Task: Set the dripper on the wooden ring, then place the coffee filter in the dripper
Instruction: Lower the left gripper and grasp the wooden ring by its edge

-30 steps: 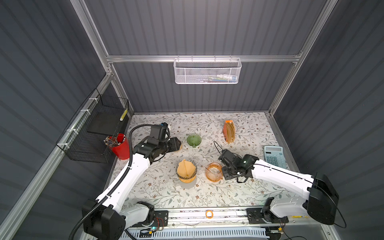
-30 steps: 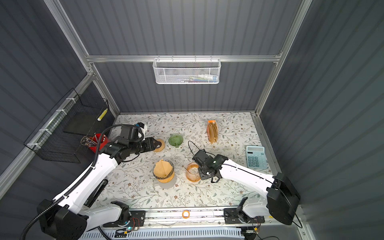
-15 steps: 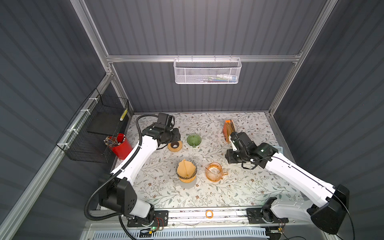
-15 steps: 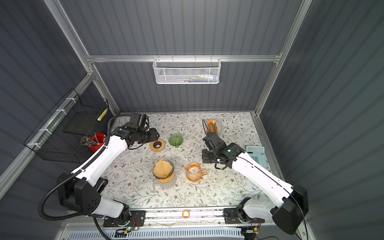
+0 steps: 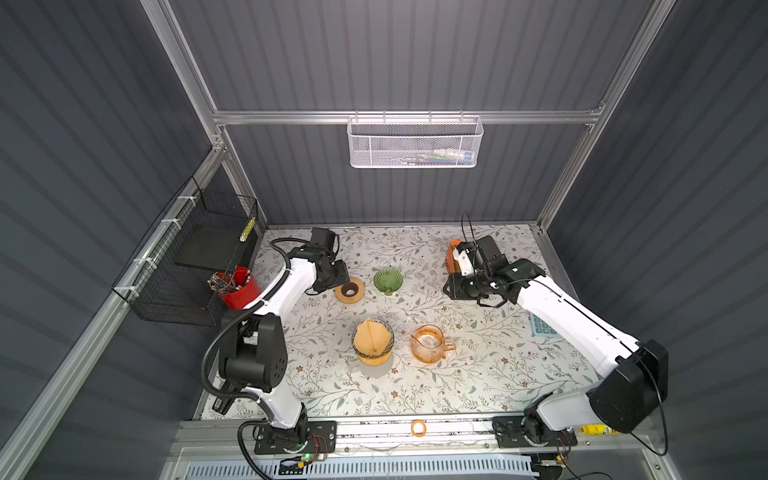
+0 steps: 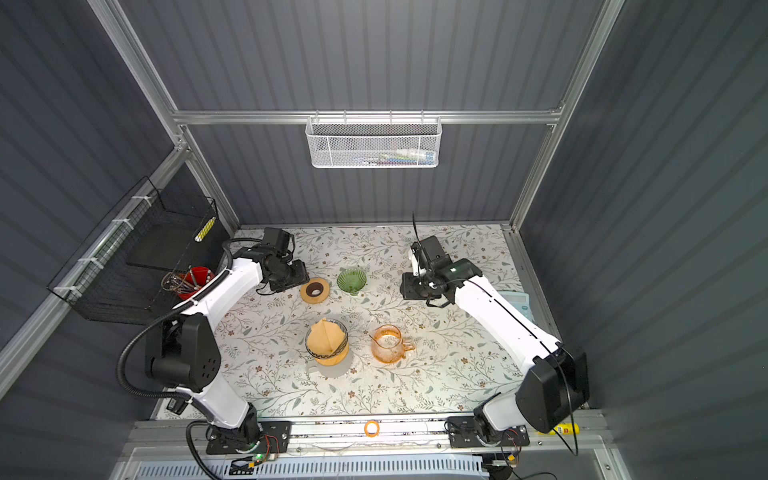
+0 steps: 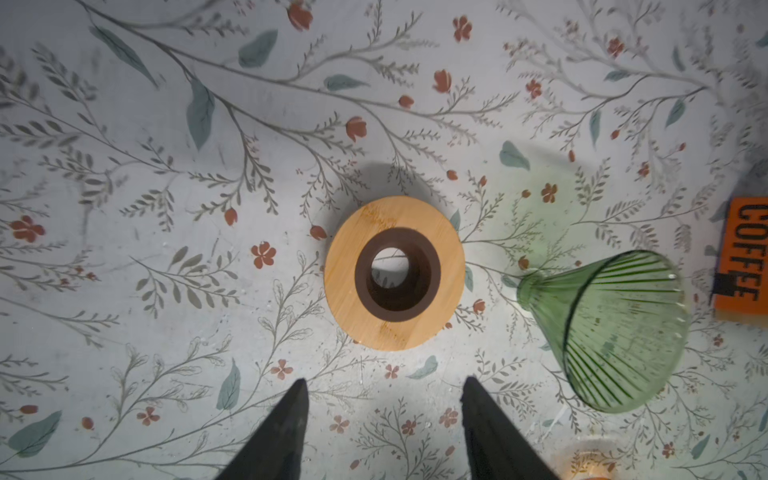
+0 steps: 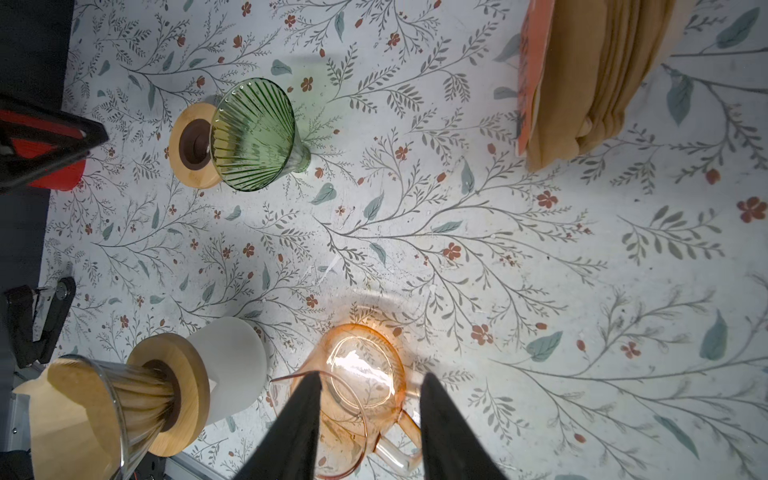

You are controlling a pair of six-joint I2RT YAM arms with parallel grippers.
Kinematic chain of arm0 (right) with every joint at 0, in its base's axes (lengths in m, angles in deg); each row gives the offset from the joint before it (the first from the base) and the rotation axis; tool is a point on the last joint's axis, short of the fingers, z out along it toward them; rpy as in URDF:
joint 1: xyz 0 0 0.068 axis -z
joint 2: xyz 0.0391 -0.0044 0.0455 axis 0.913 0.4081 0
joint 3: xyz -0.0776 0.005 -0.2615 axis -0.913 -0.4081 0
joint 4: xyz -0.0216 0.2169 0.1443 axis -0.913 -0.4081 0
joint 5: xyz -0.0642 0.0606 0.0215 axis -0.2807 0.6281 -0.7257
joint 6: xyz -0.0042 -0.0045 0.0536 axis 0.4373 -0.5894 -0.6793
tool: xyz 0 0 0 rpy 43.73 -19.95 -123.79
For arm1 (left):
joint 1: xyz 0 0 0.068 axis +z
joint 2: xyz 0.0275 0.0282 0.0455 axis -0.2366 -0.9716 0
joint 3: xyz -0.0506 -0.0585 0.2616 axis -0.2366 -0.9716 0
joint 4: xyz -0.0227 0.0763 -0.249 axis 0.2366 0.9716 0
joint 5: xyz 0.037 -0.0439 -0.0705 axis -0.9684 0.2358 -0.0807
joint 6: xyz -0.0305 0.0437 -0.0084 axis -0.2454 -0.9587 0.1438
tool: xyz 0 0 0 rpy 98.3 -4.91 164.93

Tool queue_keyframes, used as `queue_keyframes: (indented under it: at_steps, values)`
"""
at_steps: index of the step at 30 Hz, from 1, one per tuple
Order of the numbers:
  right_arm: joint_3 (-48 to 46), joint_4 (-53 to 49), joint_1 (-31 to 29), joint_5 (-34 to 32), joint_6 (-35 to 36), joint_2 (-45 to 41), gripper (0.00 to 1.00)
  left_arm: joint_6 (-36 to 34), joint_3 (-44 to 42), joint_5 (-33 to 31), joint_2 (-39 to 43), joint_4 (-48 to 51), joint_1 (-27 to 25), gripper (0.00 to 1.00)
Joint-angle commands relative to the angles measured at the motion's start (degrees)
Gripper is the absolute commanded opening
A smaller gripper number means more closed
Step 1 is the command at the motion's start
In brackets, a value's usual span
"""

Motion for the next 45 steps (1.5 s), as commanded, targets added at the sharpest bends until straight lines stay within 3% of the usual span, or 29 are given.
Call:
queue_keyframes:
  at_steps: [1, 12, 20, 35, 40, 45]
  values:
    - [2.13, 0.32, 1.18, 3.22, 1.52, 0.88, 0.41, 0.27, 0.16, 2.86, -2.87, -0.18, -0.1, 0.6]
    - [3.75, 0.09, 2.36, 4.6, 1.56, 3.28, 0.41, 2.15, -0.11, 0.57, -8.52, -1.43, 1.04, 0.56]
    - [6.3, -0.67, 2.6, 4.99, 0.94, 5.26, 0.41, 3.84, -0.58, 2.91, -10.68, -4.81, 4.07, 0.53]
    - [10.23, -1.92, 2.96, 4.78, 0.94, 8.39, 0.4, 2.79, 1.5, 4.81, -15.7, -5.57, 4.29, 0.51]
    - [11.02, -2.24, 2.96, 4.86, 1.06, 8.85, 0.4, 2.79, 1.53, 5.18, -15.99, -5.74, 4.29, 0.44]
    - [10.8, -2.36, 2.98, 4.61, 0.81, 8.67, 0.4, 2.7, 1.49, 5.71, -15.15, -5.57, 4.29, 0.29]
